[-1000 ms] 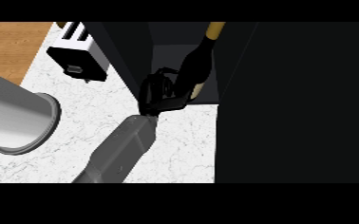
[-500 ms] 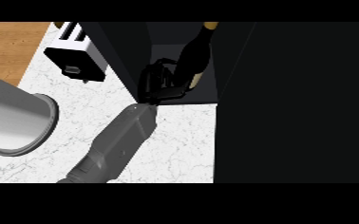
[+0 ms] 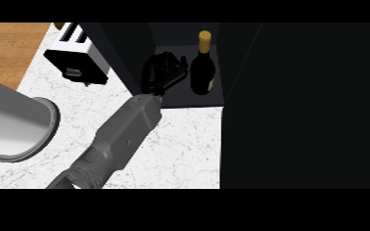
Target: Pick up the wine, place it into the cabinet and close the cabinet
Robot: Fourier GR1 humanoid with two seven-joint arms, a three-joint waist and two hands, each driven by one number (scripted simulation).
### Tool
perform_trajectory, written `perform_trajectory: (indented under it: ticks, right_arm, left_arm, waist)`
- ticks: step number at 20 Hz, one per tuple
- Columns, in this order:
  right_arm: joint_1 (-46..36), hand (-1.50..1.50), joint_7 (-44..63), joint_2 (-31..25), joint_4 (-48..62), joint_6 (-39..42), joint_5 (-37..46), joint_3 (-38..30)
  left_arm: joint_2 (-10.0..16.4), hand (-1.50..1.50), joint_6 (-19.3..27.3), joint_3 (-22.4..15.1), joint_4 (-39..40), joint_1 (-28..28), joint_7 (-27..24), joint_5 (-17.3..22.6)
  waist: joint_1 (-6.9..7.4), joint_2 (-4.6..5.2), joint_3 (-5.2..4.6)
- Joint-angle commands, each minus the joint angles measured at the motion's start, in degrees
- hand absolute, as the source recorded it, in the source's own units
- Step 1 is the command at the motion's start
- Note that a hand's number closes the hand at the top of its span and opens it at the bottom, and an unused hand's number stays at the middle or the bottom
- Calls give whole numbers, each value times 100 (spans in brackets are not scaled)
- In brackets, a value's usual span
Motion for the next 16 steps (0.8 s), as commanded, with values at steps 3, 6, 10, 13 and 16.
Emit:
perform_trajectory:
  ticks: [3, 6, 10, 13, 16]
  right_arm:
    - [-9, -150, 200, -148, -230, 106, -345, -88]
    - [-331, -150, 33, 48, 162, -121, 67, 54]
    - [-152, -150, 279, -22, -261, -73, 56, 200]
    - [-104, -150, 216, 82, -185, -150, 30, 172]
    - [-373, -150, -68, 53, 307, -113, 200, 64]
  left_arm:
    - [-1, 150, -69, 160, 586, -224, -45, 124]
    - [-1, 150, -99, 82, 562, 4, -346, 130]
    - [-1, 150, 14, 308, 690, -123, -480, 183]
    - [-2, 150, 24, 350, 634, -129, -759, 179]
    - [-2, -150, -36, 333, 706, -6, -1224, 72]
  waist:
    - [-173, 53, -4]
    - [-153, 65, -6]
    - [-112, 38, -6]
    - [-82, 26, -4]
    - [-14, 32, -3]
